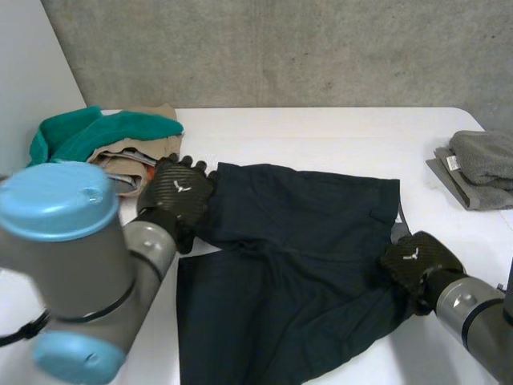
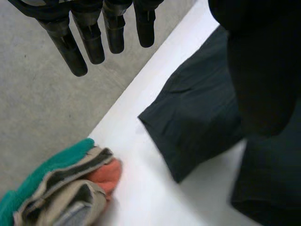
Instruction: Fold the laundry.
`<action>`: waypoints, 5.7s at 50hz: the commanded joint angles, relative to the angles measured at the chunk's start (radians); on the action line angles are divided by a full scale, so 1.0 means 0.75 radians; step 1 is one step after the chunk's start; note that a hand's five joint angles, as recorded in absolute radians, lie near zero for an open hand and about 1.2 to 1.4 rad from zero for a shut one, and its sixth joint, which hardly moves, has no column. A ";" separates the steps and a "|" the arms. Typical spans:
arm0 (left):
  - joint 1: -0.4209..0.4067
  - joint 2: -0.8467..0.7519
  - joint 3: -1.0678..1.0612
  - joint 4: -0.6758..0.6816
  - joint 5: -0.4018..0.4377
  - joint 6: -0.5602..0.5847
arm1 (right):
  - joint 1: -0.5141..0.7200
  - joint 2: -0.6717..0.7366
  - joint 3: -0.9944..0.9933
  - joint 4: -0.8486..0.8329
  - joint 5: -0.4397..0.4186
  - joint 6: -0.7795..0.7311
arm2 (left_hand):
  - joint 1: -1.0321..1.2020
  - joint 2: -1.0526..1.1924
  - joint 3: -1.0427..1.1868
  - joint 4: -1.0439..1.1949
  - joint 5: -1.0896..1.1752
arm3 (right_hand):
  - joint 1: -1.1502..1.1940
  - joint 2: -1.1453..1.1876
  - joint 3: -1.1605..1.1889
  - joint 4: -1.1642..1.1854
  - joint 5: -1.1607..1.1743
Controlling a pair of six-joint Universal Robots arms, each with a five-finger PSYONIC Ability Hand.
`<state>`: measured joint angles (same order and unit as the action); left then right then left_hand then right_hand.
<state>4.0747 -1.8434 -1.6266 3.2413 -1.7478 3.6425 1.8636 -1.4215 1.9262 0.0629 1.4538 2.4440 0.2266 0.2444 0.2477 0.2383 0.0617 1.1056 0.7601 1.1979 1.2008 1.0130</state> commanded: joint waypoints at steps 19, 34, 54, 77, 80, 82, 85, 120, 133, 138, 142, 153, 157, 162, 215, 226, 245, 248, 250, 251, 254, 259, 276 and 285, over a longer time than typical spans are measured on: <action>-0.311 0.094 -0.202 -0.532 -0.005 -0.805 | -0.147 0.051 -0.096 0.024 -0.128 0.351 | 0.073 0.049 0.044 0.057 0.060 | 0.388 0.848 0.264 0.261 0.278; -0.307 -0.074 -0.030 -0.368 -0.146 -0.666 | -0.153 0.044 -0.093 0.031 -0.130 0.186 | 1.560 1.536 1.531 1.544 1.547 | 0.388 0.848 0.264 0.261 0.278; -0.048 -0.726 0.712 0.642 -0.079 0.418 | -0.069 0.510 -0.709 -0.307 -0.067 0.090 | 1.560 1.536 1.531 1.544 1.547 | 0.388 0.848 0.264 0.261 0.278; -0.044 -1.056 1.179 0.671 -0.023 0.257 | -0.039 0.771 -1.002 -0.583 0.113 0.100 | -0.064 -0.088 -0.093 -0.080 -0.077 | -1.241 -0.781 -1.364 -1.368 -1.351; -0.039 -0.923 1.030 0.646 -0.101 0.187 | -0.047 0.646 -0.928 -0.392 0.078 0.116 | -0.068 -0.092 -0.096 -0.084 -0.081 | -1.241 -0.781 -1.364 -1.368 -1.351; -0.039 -0.809 0.879 0.616 -0.103 0.114 | -0.057 0.595 -0.891 -0.285 0.054 0.134 | -0.068 -0.092 -0.096 -0.084 -0.081 | -1.241 -0.781 -1.364 -1.368 -1.351; -0.041 -0.713 0.746 0.579 -0.101 0.038 | -0.104 0.535 -0.812 -0.095 0.029 0.202 | -0.068 -0.092 -0.096 -0.084 -0.081 | -1.241 -0.781 -1.364 -1.368 -1.351; -0.086 -0.238 0.183 0.476 -0.075 -0.230 | -0.307 0.361 -0.639 -0.221 0.086 -0.198 | -0.068 -0.092 -0.096 -0.084 -0.081 | 0.388 0.848 0.264 0.261 0.278; -0.082 -0.156 0.054 0.474 -0.067 -0.353 | -0.057 0.382 -0.568 -0.221 -0.005 0.355 | -0.068 -0.092 -0.096 -0.084 -0.081 | -0.801 -0.340 -0.924 -0.928 -0.910; -0.091 -0.146 0.038 0.476 -0.040 -0.394 | -0.143 0.378 -0.478 -0.221 -0.096 0.490 | -0.068 -0.092 -0.096 -0.084 -0.081 | -0.801 -0.340 -0.924 -0.928 -0.910; -0.093 -0.148 0.031 0.474 -0.001 -0.418 | -0.204 0.388 -0.451 -0.219 -0.114 0.492 | -0.068 -0.092 -0.096 -0.084 -0.081 | -0.797 -0.336 -0.920 -0.924 -0.906; -0.099 -0.148 0.025 0.474 0.005 -0.465 | -0.233 0.527 -0.484 -0.221 -0.122 0.505 | -0.068 -0.092 -0.096 -0.084 -0.081 | -0.789 -0.329 -0.912 -0.916 -0.899; -0.099 -0.150 0.023 0.474 0.007 -0.467 | -0.233 0.560 -0.490 -0.223 -0.122 0.507 | -0.068 -0.092 -0.096 -0.084 -0.081 | -0.743 -0.282 -0.866 -0.870 -0.852; -0.101 -0.150 0.023 0.474 0.007 -0.467 | -0.253 0.560 -0.494 -0.239 -0.102 0.511 | -0.068 -0.092 -0.096 -0.084 -0.081 | 0.388 0.848 0.264 0.261 0.278; -0.017 -0.436 0.579 0.354 0.040 -0.469 | 0.089 0.308 -0.625 -0.432 -0.353 1.086 | -0.045 -0.069 -0.073 -0.060 -0.058 | -1.241 -0.781 -1.364 -1.368 -1.351; -0.091 -0.835 0.954 -0.100 0.056 -0.467 | 0.049 0.748 -1.093 0.106 -0.394 0.855 | -0.033 -0.057 -0.061 -0.049 -0.046 | -1.241 -0.781 -1.364 -1.368 -1.351; -0.089 -0.823 1.054 -0.397 -0.034 -0.351 | 0.053 0.839 -1.233 0.202 -0.227 0.436 | -0.037 -0.061 -0.065 -0.053 -0.050 | -1.241 -0.781 -1.364 -1.368 -1.351; -0.091 -0.715 1.046 -0.395 -0.007 -0.359 | 0.056 0.710 -1.143 0.164 -0.188 0.370 | -0.068 -0.092 -0.096 -0.084 -0.081 | -1.241 -0.781 -1.364 -1.368 -1.351; -0.091 -0.660 1.044 -0.393 0.017 -0.373 | 0.056 0.648 -1.086 0.109 -0.173 0.364 | -0.069 -0.093 -0.098 -0.085 -0.082 | -1.241 -0.781 -1.364 -1.368 -1.351; -0.091 -0.637 1.042 -0.393 0.031 -0.379 | 0.064 0.585 -1.008 0.021 -0.159 0.364 | -0.069 -0.093 -0.098 -0.085 -0.082 | -1.241 -0.781 -1.364 -1.368 -1.351; -0.084 -0.541 1.015 -0.391 0.087 -0.424 | 0.098 0.491 -0.859 -0.126 -0.141 0.362 | -0.069 -0.093 -0.098 -0.085 -0.082 | -1.241 -0.781 -1.364 -1.368 -1.351; -0.068 -0.416 0.925 -0.381 0.201 -0.522 | 0.166 0.323 -0.467 -0.445 -0.108 0.349 | -0.068 -0.092 -0.096 -0.084 -0.081 | -1.241 -0.781 -1.364 -1.368 -1.351; -0.017 -0.314 0.713 -0.346 0.361 -0.621 | 0.338 0.521 -0.114 -1.078 -0.055 0.335 | -0.049 -0.073 -0.077 -0.064 -0.062 | -1.241 -0.781 -1.364 -1.368 -1.351; -0.015 -0.316 0.694 -0.295 0.359 -0.621 | 0.348 0.680 -0.292 -1.092 -0.006 0.284 | -0.049 -0.073 -0.077 -0.064 -0.062 | -1.241 -0.781 -1.364 -1.368 -1.351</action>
<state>4.0628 -2.0790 -1.1029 3.0014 -1.4771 3.1762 2.1245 -0.9708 1.7863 -0.7672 1.4337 2.6758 0.1870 0.2073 0.2156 0.2048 0.0487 0.2351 0.2118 0.2087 0.2180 0.0487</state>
